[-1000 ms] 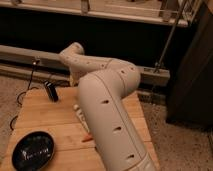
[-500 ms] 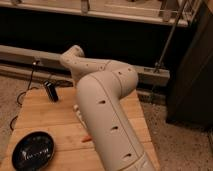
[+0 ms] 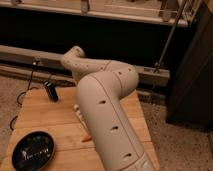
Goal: Place the ceramic cup over the eraser
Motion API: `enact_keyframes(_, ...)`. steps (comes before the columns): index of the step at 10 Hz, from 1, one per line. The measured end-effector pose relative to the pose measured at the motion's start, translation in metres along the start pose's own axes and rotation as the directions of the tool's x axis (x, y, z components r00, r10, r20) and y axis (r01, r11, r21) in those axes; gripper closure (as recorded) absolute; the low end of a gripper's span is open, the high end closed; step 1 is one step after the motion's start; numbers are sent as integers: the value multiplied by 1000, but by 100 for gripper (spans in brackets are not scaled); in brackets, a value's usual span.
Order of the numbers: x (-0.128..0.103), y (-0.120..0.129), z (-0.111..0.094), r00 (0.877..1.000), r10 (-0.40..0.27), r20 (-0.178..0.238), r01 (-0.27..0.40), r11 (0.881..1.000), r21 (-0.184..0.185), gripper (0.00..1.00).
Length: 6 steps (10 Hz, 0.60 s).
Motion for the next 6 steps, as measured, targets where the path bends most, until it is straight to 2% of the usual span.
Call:
enact_keyframes(1, 0, 2, -3, 1000, -5, 2, 5, 1000, -3, 100)
enact_keyframes(3, 0, 6, -28, 1000, -17, -2, 17, 1000, -13, 100)
enact_keyframes(4, -2, 8, -61, 999, -35, 1, 35, 999, -21, 100)
enact_keyframes(6, -4, 14, -112, 997, -71, 12, 71, 997, -21, 100)
